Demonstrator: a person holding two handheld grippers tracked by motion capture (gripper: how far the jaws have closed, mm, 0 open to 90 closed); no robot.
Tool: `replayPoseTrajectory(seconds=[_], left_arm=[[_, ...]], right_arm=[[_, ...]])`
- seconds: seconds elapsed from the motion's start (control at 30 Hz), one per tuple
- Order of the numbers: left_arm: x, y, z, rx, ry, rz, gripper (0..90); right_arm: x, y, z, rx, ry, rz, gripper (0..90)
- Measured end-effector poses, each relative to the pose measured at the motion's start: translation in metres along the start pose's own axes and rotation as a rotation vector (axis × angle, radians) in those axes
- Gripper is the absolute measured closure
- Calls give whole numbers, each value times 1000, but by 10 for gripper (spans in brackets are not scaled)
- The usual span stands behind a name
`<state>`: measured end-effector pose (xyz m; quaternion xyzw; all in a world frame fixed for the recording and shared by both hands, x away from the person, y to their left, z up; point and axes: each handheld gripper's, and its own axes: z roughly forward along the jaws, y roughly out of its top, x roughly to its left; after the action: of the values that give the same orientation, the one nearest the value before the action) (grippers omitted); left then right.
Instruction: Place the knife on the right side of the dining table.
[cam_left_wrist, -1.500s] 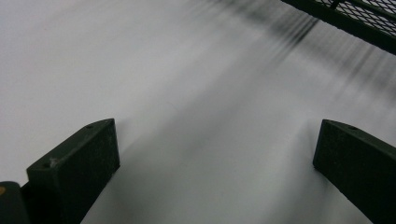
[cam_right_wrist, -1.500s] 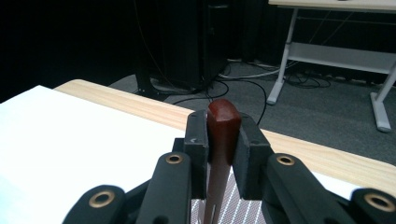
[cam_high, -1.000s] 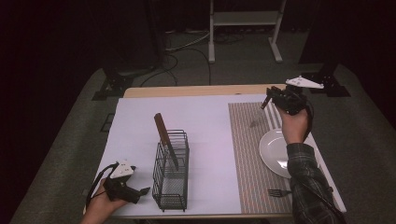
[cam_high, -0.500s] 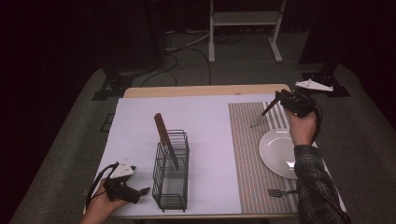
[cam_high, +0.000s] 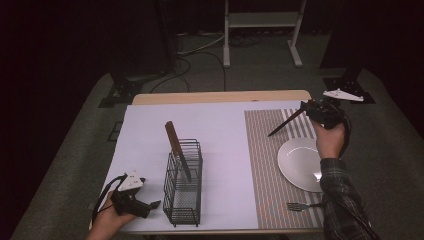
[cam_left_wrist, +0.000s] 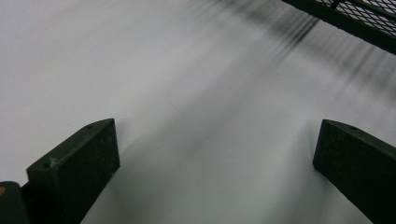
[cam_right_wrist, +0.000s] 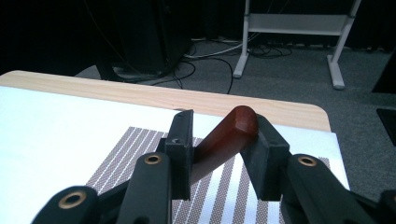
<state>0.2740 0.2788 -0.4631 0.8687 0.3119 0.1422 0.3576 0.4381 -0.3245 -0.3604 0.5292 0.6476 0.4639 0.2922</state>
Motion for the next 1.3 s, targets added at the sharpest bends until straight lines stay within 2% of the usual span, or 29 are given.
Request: replayPoseTrajectory(seconds=[0.43,1.3], left_arm=[[0,0,0,0,0,0,0],[0,0,0,0,0,0,0]], right_arm=[[-15,-12,-1,23,-10,29,577],[-46,-41,12,120,-39,151,433]])
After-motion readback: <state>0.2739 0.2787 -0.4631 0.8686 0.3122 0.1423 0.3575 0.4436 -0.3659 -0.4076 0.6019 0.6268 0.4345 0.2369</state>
